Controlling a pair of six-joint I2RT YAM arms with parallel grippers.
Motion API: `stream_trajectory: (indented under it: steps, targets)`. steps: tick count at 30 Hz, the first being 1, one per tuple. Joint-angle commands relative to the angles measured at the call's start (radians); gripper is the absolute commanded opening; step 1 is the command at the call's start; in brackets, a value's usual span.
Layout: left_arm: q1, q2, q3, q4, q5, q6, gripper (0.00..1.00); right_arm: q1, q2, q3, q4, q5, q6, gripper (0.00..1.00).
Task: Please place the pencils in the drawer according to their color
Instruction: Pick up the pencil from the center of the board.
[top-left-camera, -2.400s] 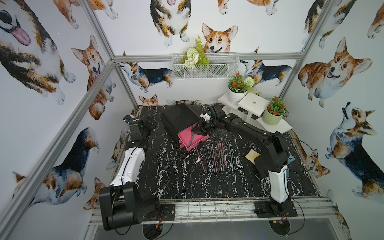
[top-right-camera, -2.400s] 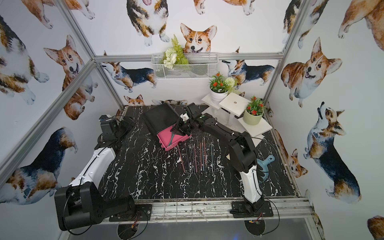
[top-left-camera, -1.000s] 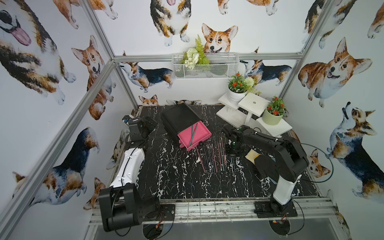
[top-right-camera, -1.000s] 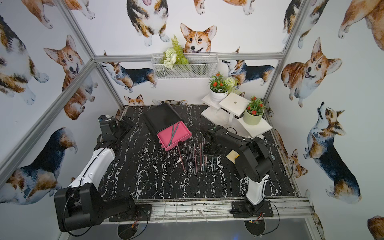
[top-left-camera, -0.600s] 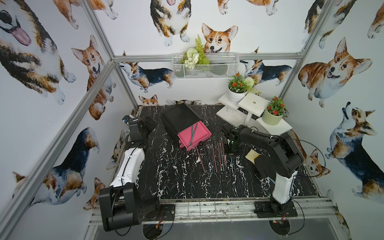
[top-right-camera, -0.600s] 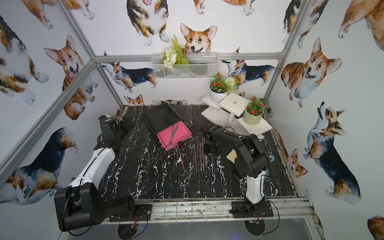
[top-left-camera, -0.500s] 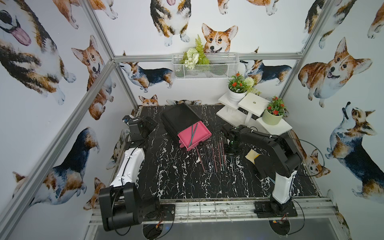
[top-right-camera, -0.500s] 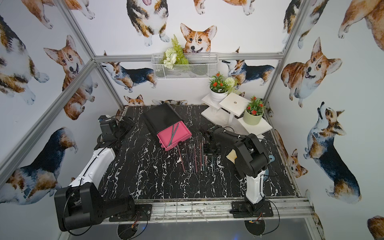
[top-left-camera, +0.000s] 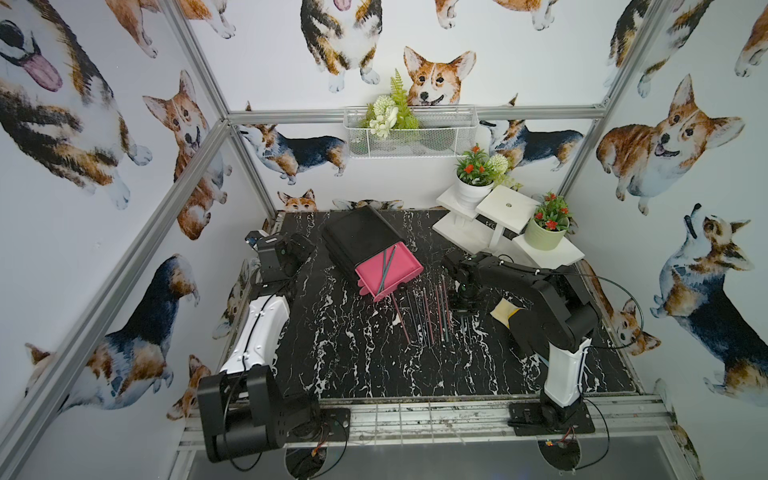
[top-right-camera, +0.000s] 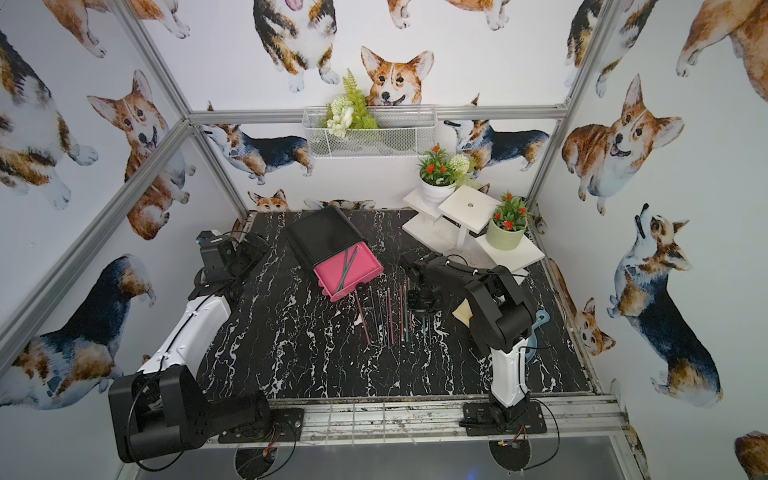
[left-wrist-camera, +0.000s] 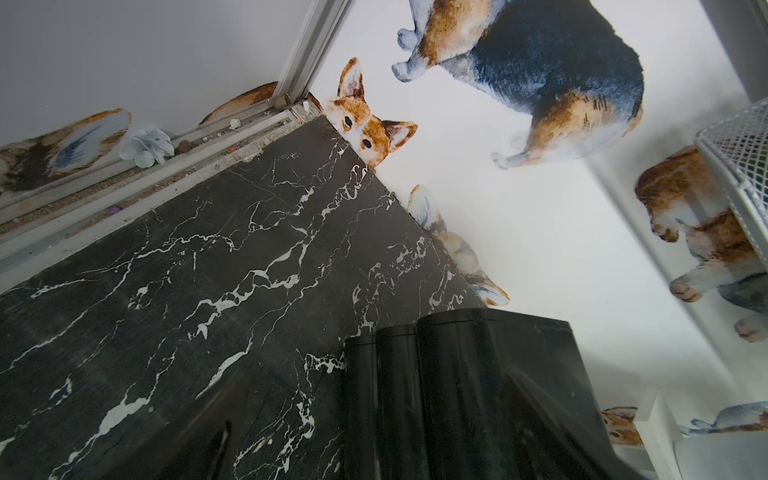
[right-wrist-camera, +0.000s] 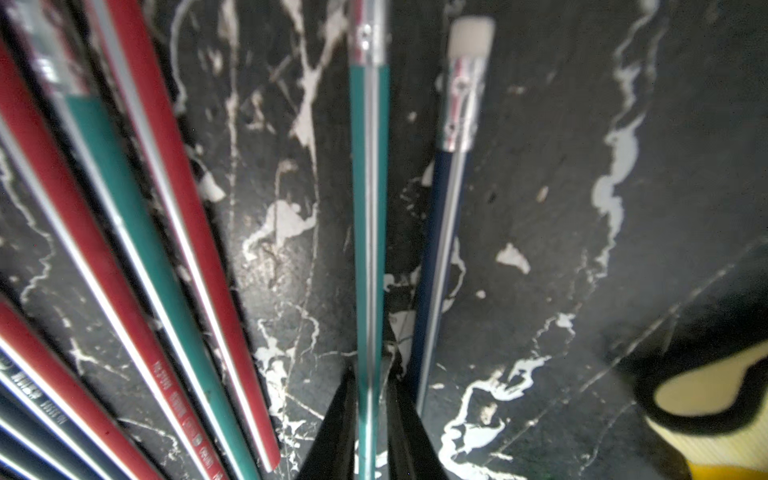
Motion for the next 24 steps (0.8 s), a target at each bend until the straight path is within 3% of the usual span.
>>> stream_trajectory:
  steps: [1, 9, 18, 24]
  targets:
    - [0.001, -0.004, 0.0, 0.023, -0.005, 0.003, 1.0, 0.0, 0.009, -0.009, 0.007, -0.004, 0.002, 0.2]
    - [0.001, -0.003, -0.002, 0.023, -0.008, 0.003, 1.0, 0.009, 0.018, -0.037, 0.014, 0.005, 0.01, 0.19]
    - [0.001, -0.007, 0.0, 0.023, -0.007, 0.003, 1.0, 0.045, 0.064, -0.041, 0.048, -0.008, 0.023, 0.01]
    - [0.002, -0.012, 0.004, 0.019, -0.009, 0.006, 1.0, 0.045, 0.04, -0.042, 0.077, -0.053, 0.025, 0.0]
